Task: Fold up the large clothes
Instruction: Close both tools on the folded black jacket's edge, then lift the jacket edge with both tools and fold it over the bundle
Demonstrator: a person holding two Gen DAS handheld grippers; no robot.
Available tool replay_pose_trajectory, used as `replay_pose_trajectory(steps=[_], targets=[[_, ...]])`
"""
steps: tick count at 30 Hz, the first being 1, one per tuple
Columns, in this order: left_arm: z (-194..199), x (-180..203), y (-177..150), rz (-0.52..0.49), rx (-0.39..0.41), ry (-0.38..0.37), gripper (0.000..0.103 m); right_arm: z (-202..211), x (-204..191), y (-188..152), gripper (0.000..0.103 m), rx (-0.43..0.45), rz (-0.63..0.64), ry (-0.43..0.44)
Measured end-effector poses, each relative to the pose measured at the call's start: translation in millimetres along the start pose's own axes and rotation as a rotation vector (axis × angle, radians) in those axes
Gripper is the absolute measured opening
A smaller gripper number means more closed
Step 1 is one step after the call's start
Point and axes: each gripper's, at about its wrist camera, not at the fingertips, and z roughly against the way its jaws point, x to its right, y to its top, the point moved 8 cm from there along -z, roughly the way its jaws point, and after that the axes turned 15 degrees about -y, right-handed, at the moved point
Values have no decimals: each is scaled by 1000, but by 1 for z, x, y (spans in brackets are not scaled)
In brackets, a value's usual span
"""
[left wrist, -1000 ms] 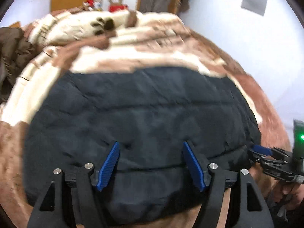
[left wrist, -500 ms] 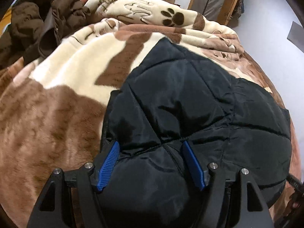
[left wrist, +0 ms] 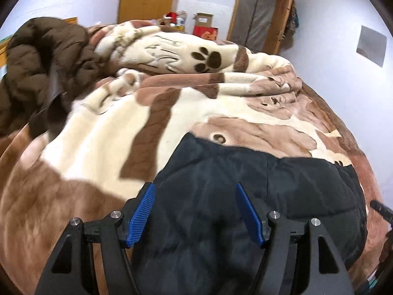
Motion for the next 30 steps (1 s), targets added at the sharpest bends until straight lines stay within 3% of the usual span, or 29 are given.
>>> replay_pose_trajectory(steps=[3, 6, 10, 15, 17, 21, 23, 26, 30], targets=[[-43, -13, -5, 40, -92, -6, 62, -30, -5, 8, 47, -37, 0, -13], [-69, -21, -22, 58, -135, -10, 63, -71, -3, -12, 47, -154, 9, -38], [-63, -18, -21, 60, -123, -20, 62, -75, -6, -21, 47, -143, 21, -35], [-15, -22, -12, 39, -55, -4, 62, -41, 5, -7, 49, -77, 3, -27], [-4, -35, -18, 62, -58, 15, 62, -27, 8, -13, 60, -57, 9, -13], [-4, -55, -49, 100, -107, 33, 64, -32, 14, -45, 62, -100, 39, -29], [-12, -62, -63, 160, -123, 3, 65, -46, 24, -57, 67, -147, -8, -27], [-24, -67, -71, 230, -125, -25, 68, -63, 31, -62, 72, -206, -79, 14], [-20, -61, -63, 237, -130, -13, 64, -60, 28, -56, 73, -227, -69, -2]])
